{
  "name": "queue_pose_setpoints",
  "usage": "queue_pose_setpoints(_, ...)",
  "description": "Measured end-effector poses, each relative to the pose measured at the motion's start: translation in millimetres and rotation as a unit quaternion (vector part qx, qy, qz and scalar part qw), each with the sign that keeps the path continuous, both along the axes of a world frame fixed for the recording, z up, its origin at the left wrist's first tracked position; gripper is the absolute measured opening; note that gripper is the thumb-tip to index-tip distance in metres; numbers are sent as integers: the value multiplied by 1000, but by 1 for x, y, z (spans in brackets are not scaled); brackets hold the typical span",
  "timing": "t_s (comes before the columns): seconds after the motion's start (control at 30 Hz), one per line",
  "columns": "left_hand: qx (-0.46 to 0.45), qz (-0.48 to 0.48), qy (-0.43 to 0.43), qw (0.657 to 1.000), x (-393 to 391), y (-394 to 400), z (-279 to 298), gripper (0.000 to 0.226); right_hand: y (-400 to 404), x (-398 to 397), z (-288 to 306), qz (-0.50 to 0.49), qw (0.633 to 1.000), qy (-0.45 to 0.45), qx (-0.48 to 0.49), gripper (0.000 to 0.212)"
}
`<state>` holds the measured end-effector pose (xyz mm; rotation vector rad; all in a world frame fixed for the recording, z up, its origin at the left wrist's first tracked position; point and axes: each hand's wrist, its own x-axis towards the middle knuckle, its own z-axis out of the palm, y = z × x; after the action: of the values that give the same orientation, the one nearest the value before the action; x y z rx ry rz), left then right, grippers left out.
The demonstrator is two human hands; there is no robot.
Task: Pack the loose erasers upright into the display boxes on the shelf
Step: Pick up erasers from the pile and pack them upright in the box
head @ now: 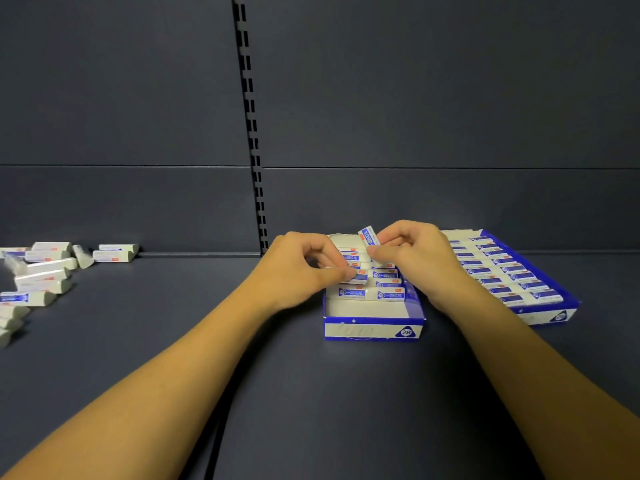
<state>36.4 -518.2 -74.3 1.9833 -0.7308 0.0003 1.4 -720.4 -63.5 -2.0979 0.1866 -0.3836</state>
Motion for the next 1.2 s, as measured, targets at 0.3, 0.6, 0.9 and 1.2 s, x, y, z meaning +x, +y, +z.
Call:
queue_pose_setpoints(0.3,114,40,-107,987,3,-4,-7,9,2,-1,0,11,1000,10,-7,25)
queue_pose_setpoints(0.6,197,40,-149,968,-3,-7,0,13,2,1,-2,12,1000,11,-16,24)
queue_pose_setpoints(0.9,294,48,-183,937,-7,-13,4,20,0,-3,3,53,997,-4,55,20)
queue_pose_setpoints(1.2,290,32,-150,945,-15,-18,6,11,-4,-9,6,95,993,-28,67,22)
